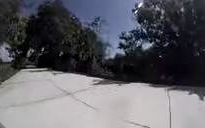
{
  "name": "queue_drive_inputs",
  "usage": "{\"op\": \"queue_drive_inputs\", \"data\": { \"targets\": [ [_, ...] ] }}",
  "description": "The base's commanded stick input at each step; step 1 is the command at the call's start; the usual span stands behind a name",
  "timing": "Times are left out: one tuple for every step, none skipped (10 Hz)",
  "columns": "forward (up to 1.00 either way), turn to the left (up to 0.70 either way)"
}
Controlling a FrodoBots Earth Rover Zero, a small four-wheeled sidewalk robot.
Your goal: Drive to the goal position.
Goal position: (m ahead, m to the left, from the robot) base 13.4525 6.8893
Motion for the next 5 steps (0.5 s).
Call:
{"op": "queue_drive_inputs", "data": {
  "targets": [
    [0.70,0.35],
    [0.70,0.35],
    [0.70,0.35],
    [0.70,0.35],
    [0.70,0.35]
  ]
}}
